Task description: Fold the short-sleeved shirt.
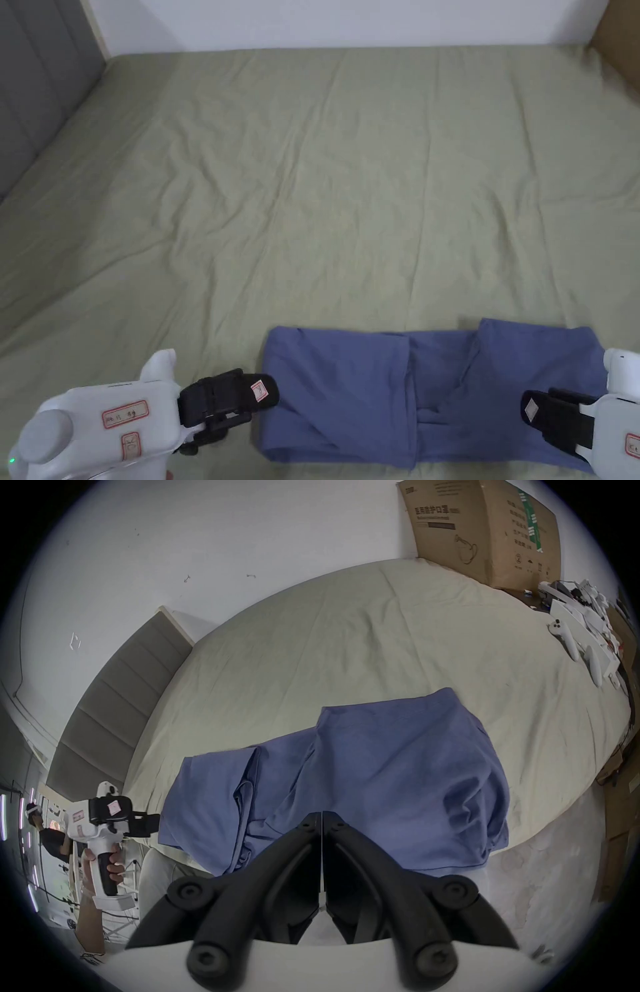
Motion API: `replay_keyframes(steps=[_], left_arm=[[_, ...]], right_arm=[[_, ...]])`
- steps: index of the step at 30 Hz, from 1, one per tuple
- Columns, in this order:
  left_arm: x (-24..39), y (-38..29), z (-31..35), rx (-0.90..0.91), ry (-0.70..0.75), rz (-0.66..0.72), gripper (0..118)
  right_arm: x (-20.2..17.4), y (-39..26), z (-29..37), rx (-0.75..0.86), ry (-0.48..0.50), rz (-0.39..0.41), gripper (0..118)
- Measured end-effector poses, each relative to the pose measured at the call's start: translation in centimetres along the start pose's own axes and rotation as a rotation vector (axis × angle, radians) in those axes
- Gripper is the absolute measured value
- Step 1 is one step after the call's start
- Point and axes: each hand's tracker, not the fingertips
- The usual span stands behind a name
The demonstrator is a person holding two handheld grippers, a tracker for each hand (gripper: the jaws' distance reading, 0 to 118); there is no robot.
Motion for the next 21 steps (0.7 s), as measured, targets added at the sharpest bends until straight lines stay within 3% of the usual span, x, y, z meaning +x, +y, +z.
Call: replay_keyframes(steps=[3,5,6,7,8,11,13,17,21], left_arm=[[0.4,-0.4,-2.3,-0.016,-0.079,0.027,118],[1.0,0.0,-3.4,-0.016,-0.067,-0.034,114],[0.0,0.5,-4.1,-0.032,-0.084,-0.04,91],[-0.2,0.6,-4.4,-0.048,-0.154,-0.016,43],[-0.2,0.8,-4.9,-0.041,-0.175,0.031,10],[0.4,-0.1,-7.3,-0.074,-0.118,0.008,10],[0.5,-0.2,-7.0,-0.076,-0.141,0.068,10],[1.2,0.9,-1.8,-0.039,-0.098,-0.018,10],[0.3,2.0,4.0,0.025,-0.111,-0.003,9]], right_arm=[[-0.8,0.3,-0.3,-0.006,-0.005,0.018,1],[-1.2,0.6,-0.4,-0.007,-0.005,0.022,1],[-1.3,0.7,-0.5,-0.007,-0.004,0.023,1],[-1.5,0.8,-0.5,-0.008,-0.002,0.026,1],[-1.6,0.9,-0.6,-0.008,-0.003,0.031,1],[-1.9,1.0,-0.9,-0.014,-0.01,0.038,1],[-1.9,1.0,-0.8,-0.017,-0.011,0.038,1],[-1.7,1.4,-0.1,-0.002,-0.019,0.043,1],[-0.8,1.4,0.1,0.02,-0.02,-0.002,1]])
